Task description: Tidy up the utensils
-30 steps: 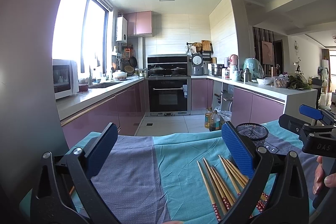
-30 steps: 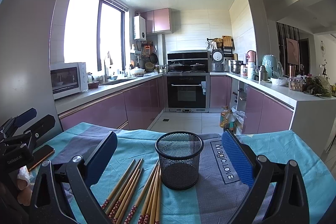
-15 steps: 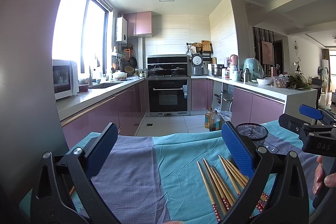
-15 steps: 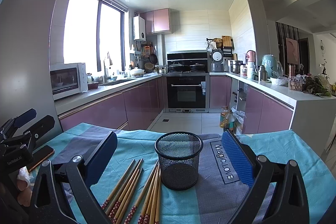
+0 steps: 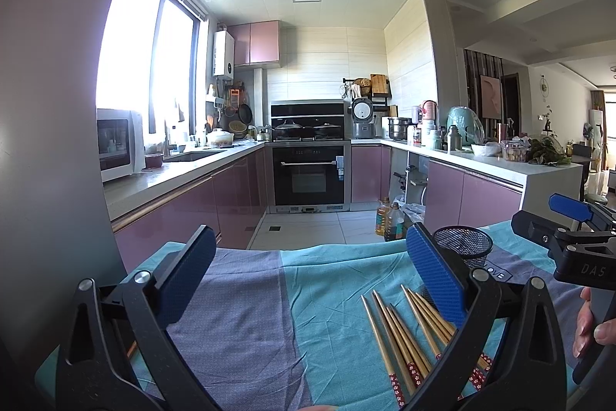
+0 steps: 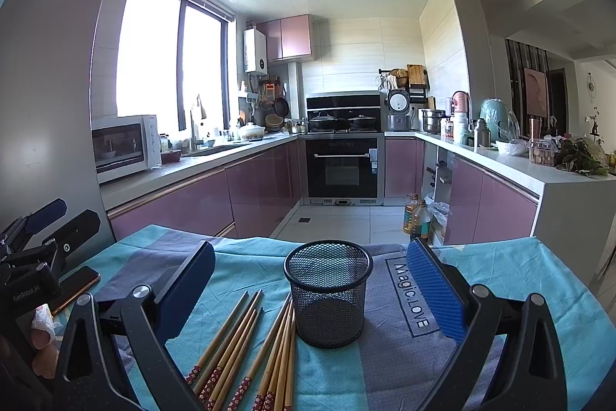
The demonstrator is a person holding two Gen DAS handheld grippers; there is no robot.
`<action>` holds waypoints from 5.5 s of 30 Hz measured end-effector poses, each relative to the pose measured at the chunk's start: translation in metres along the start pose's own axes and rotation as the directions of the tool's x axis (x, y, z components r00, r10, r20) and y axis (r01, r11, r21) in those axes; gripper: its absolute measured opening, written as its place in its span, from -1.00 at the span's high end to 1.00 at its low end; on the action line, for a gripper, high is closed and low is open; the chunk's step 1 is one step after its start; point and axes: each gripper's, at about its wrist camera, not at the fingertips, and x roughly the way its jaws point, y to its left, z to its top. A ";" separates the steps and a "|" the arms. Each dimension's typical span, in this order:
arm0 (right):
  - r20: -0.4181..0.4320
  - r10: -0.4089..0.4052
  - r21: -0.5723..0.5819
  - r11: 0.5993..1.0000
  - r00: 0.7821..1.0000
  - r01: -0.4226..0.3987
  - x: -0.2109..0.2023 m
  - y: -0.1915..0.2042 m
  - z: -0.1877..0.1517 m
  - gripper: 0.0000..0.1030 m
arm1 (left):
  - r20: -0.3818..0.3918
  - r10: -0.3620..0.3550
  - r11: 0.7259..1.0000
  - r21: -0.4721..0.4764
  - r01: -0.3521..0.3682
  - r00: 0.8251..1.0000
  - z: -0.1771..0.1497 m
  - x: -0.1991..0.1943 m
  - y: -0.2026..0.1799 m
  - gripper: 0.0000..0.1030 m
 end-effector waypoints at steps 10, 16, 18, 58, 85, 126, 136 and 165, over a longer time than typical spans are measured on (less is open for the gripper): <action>0.000 0.000 0.001 1.000 1.000 0.000 0.000 -0.001 0.000 -0.87 | -0.001 -0.001 1.000 -0.001 0.001 1.000 0.000 0.000 0.000 -0.89; -0.003 0.000 0.003 1.000 1.000 0.000 0.000 0.000 -0.001 -0.87 | 0.000 -0.002 1.000 -0.001 0.002 1.000 0.000 0.000 0.000 -0.89; -0.002 0.000 0.002 1.000 1.000 0.000 0.000 -0.001 -0.001 -0.87 | 0.000 -0.002 1.000 0.000 0.002 1.000 0.000 0.000 0.000 -0.89; -0.447 0.072 -0.038 0.994 0.892 -0.099 0.059 -0.002 -0.057 -0.45 | -0.348 -0.154 0.979 0.070 0.190 0.925 -0.041 0.069 -0.019 -0.80; -0.620 0.114 0.004 0.990 0.776 -0.143 0.101 -0.003 -0.083 0.39 | -0.633 -0.242 0.937 0.043 0.346 0.735 -0.096 0.142 -0.053 0.21; -0.429 0.291 0.090 0.956 0.855 -0.280 0.057 -0.011 -0.012 0.89 | -0.532 -0.423 0.899 -0.140 0.416 0.734 -0.030 0.119 -0.030 0.85; -0.297 0.297 0.083 0.955 0.908 -0.285 0.042 -0.026 0.029 0.89 | -0.395 -0.477 0.876 -0.135 0.464 0.785 0.035 0.087 -0.026 0.85; -0.274 0.217 0.033 0.976 0.937 -0.216 0.090 -0.060 0.078 0.89 | -0.361 -0.555 0.821 -0.097 0.562 0.749 0.106 0.120 -0.124 0.85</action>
